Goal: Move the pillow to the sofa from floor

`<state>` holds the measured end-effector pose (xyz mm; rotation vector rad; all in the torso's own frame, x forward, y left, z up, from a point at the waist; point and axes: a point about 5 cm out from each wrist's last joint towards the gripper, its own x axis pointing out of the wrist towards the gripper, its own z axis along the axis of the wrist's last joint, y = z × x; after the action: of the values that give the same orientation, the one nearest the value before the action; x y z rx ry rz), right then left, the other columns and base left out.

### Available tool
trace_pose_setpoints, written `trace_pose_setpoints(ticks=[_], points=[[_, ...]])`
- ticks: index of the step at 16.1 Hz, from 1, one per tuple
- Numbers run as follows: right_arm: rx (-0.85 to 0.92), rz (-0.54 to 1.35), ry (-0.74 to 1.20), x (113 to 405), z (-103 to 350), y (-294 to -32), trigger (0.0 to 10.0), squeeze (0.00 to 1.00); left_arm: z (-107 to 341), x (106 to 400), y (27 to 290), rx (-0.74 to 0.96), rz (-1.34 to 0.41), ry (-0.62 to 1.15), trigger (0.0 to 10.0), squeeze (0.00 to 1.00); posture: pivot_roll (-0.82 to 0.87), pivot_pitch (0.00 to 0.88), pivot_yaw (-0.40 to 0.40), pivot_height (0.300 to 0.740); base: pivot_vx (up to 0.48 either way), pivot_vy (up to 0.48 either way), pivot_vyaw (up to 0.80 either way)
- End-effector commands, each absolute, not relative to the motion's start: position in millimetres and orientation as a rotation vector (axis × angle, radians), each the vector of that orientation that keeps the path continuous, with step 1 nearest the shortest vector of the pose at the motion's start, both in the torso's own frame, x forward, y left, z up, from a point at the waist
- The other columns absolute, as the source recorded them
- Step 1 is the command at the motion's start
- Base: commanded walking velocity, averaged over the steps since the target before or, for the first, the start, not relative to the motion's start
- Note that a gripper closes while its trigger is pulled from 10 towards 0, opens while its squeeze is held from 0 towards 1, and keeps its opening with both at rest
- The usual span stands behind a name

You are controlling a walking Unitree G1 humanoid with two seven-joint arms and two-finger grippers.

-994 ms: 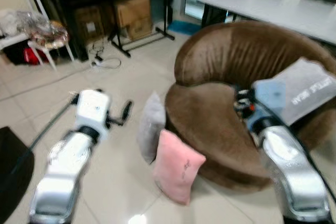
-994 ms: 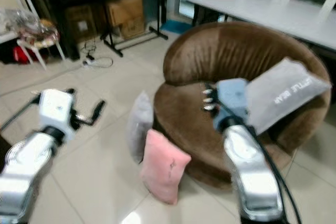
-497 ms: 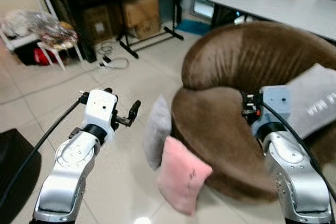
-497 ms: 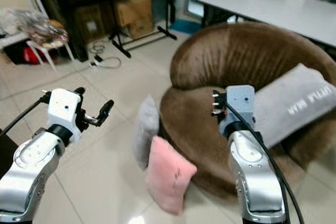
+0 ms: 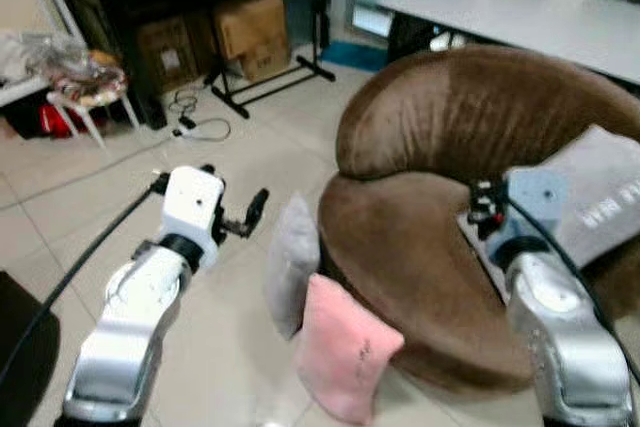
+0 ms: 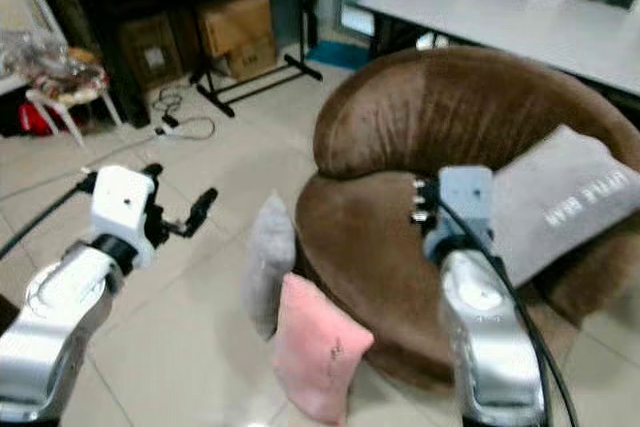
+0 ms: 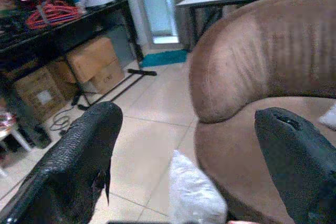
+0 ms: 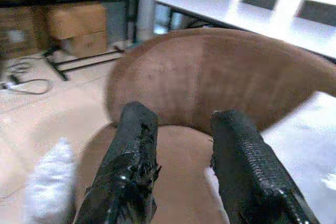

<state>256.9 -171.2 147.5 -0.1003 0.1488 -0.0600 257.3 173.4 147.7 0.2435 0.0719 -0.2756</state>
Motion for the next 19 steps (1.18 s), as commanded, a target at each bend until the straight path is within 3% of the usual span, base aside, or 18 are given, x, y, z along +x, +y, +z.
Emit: trace_pose_setpoints(ticks=[1,7,19], points=[[-0.098,-0.01,0.138,258.5,150.0,-164.1,10.0,0.0,150.1,257.6,174.9,0.255,-0.272,0.062,10.0,0.0,-0.06,0.0,0.005,0.74,0.296,0.0,0.0],[-0.032,0.048,0.134,256.4,148.7,-157.1,10.0,0.0,149.3,256.8,175.5,0.272,-0.275,0.062,10.0,0.0,-0.06,0.0,0.01,0.735,0.281,0.0,0.0],[-0.016,0.065,0.141,256.7,146.9,-156.9,10.0,0.0,146.3,257.0,180.0,0.3,-0.207,0.043,10.0,0.0,-0.06,0.0,0.005,0.611,0.0,0.0,0.0]])
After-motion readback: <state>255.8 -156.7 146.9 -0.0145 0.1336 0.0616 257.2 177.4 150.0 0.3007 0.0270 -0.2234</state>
